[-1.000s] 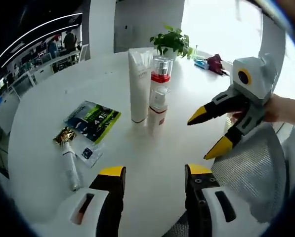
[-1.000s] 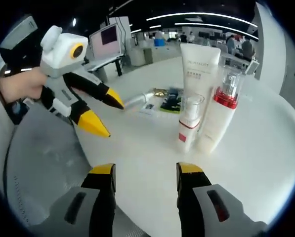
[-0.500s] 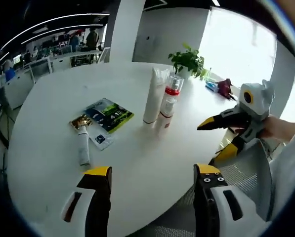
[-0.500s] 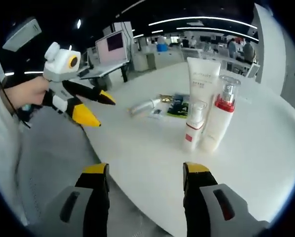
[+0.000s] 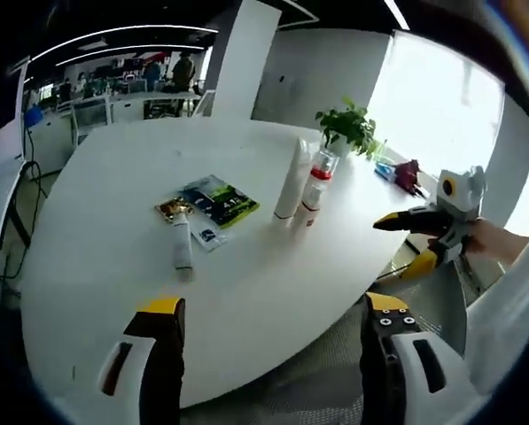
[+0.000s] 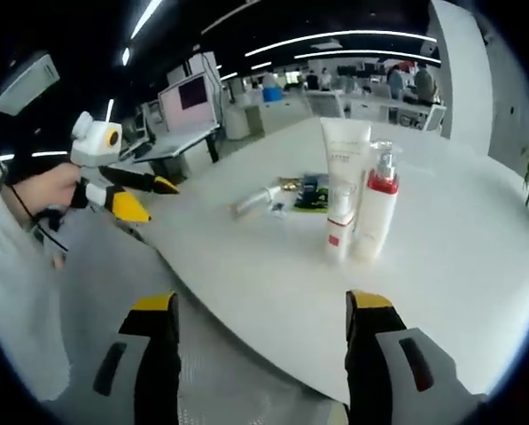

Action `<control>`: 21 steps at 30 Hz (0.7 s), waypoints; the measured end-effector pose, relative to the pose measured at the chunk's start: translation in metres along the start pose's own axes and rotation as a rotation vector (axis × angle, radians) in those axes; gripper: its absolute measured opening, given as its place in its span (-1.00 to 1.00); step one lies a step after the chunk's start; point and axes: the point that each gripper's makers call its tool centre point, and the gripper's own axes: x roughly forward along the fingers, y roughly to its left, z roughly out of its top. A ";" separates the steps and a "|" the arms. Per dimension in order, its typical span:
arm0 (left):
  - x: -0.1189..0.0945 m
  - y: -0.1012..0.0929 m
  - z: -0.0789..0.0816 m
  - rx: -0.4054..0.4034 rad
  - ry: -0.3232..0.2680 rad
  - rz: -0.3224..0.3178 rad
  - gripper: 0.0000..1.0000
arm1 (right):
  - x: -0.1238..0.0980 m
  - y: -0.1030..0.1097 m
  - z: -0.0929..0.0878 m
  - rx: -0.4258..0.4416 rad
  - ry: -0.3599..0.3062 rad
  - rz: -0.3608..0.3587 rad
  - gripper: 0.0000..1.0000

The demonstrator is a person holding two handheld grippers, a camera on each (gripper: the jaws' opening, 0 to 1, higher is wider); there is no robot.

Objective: Arrange the skincare products in the storage area until every visible bottle or jar stands upright without overlapping.

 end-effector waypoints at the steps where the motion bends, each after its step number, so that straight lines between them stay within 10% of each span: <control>1: -0.003 -0.001 -0.002 -0.002 0.000 -0.004 0.64 | -0.002 0.001 0.001 0.004 -0.004 -0.006 0.57; 7: -0.020 0.005 -0.017 -0.011 0.013 -0.015 0.98 | -0.013 0.004 0.001 0.048 -0.054 -0.035 0.73; 21: -0.048 0.014 -0.023 -0.044 -0.055 -0.045 0.98 | -0.025 0.013 0.007 0.075 -0.128 -0.086 0.99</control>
